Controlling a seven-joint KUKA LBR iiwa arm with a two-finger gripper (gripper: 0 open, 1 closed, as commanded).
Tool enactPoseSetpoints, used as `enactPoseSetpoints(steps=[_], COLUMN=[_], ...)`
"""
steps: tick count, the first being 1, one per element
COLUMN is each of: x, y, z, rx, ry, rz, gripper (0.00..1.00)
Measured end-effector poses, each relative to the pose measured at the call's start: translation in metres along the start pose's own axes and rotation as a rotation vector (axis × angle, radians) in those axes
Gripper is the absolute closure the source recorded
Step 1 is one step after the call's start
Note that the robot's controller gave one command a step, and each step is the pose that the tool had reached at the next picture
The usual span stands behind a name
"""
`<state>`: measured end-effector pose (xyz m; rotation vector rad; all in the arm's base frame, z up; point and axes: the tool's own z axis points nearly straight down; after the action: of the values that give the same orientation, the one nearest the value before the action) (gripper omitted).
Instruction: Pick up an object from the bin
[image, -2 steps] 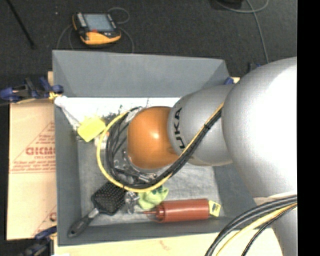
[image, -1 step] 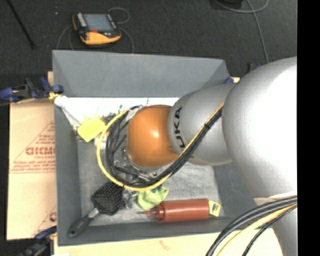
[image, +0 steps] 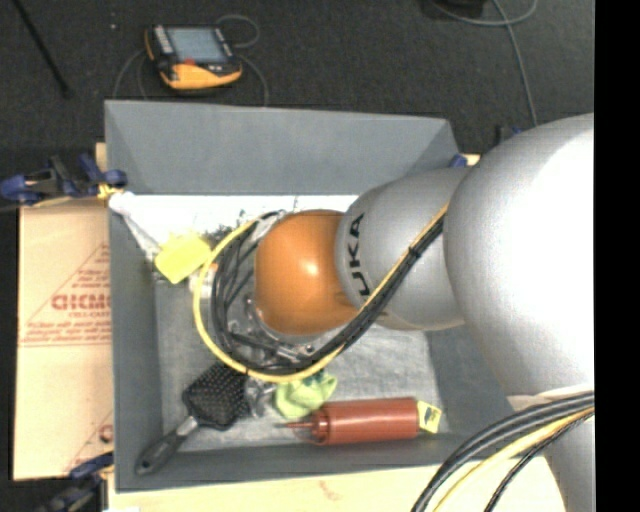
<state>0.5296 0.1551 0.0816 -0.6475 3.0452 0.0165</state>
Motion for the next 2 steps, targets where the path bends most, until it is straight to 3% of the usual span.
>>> enactPoseSetpoints(steps=[1,2], x=[-0.0026,-0.0026], y=[-0.0151,-0.0151], z=[-0.0830,-0.0830], rx=[0.005,0.005], ry=[0.027,0.027], rz=[-0.049,-0.048], gripper=[1.00,1.00])
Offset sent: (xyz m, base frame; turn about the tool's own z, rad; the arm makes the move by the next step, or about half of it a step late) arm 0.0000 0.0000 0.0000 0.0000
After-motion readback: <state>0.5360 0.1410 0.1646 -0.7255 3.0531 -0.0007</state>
